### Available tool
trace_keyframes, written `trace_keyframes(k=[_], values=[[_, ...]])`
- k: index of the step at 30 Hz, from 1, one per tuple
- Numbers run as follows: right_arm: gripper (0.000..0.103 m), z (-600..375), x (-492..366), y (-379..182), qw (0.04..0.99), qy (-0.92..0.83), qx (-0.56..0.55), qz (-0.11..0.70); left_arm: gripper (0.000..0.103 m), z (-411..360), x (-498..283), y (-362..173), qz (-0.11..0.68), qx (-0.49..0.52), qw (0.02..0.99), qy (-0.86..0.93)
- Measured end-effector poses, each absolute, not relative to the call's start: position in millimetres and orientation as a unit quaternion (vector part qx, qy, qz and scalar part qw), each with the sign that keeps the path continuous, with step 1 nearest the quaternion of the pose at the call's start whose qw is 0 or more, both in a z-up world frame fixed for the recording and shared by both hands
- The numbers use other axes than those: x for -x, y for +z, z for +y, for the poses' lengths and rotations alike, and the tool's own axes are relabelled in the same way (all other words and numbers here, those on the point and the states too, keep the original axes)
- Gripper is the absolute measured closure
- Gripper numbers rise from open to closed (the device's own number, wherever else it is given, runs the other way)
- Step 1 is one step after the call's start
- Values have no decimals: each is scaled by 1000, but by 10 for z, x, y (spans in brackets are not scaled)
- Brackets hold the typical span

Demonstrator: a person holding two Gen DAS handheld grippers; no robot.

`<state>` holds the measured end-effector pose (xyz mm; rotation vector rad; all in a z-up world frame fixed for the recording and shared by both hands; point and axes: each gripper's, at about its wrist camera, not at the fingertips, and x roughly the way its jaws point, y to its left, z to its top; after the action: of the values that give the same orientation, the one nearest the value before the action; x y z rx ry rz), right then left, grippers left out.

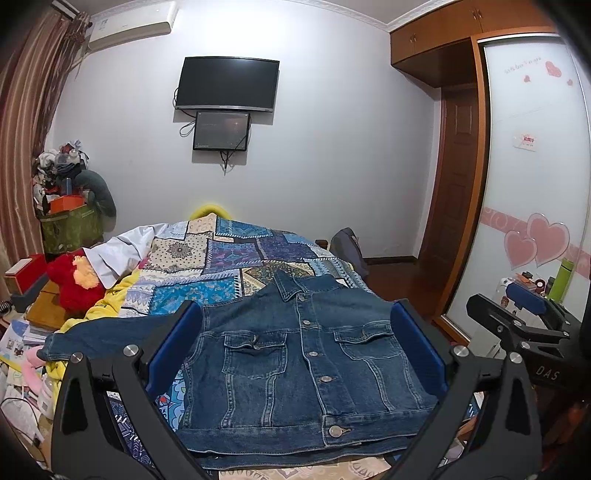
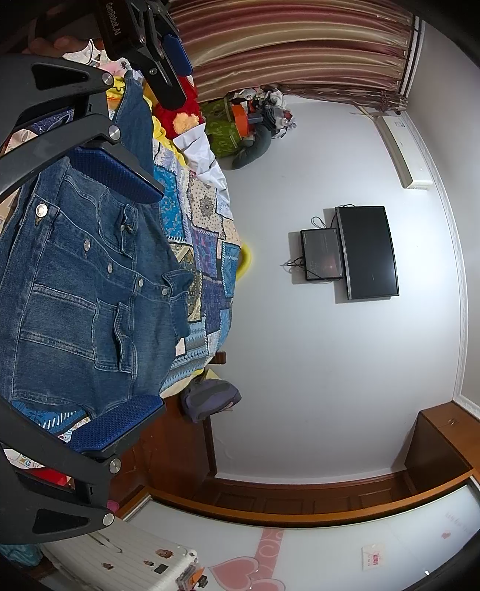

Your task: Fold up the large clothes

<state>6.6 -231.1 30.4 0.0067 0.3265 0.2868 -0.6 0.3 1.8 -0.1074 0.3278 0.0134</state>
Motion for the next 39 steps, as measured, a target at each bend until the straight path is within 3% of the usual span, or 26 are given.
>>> trace_keyframes(k=[39], values=[[0, -2301, -82, 296, 976, 142, -3, 164, 0, -10, 3, -10, 164, 55, 985, 6]])
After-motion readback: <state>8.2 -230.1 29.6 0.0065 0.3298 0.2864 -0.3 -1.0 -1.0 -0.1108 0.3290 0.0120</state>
